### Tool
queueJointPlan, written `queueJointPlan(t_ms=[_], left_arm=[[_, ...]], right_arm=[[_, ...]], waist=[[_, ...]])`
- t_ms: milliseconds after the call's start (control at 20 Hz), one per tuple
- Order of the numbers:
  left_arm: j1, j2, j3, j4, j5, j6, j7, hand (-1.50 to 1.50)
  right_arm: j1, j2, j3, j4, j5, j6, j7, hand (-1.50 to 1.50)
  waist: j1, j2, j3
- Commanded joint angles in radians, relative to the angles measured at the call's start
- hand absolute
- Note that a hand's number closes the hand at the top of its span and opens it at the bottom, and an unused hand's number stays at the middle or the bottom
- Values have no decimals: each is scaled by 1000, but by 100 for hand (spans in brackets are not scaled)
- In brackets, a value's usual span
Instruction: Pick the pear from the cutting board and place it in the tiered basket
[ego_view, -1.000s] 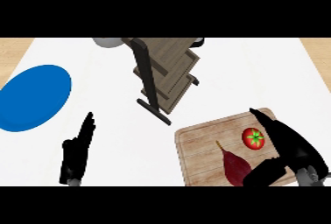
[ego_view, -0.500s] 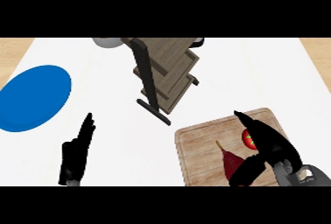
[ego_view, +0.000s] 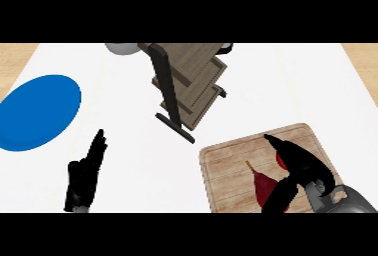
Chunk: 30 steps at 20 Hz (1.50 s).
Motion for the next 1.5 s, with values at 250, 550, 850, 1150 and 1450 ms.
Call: queueJointPlan(t_ms=[250, 550, 850, 1150, 1450], left_arm=[[-9, -32, 1, -13, -35, 16, 33, 0], [14, -30, 1, -63, -53, 24, 67, 0], [-3, -18, 35, -35, -39, -29, 51, 0], [-9, -25, 81, 17, -38, -53, 16, 0], [34, -56, 71, 13, -62, -68, -18, 0]], right_arm=[[-47, 4, -31, 146, -38, 114, 66, -150], [39, 34, 20, 50, -27, 67, 152, -150], [31, 74, 19, 211, 1, 56, 35, -150], [19, 118, 19, 206, 49, 65, 33, 150], [52, 143, 38, 268, 158, 55, -139, 150]], waist=[[-1, 2, 0], [-9, -2, 0], [-1, 2, 0], [-3, 1, 0], [-1, 2, 0]])
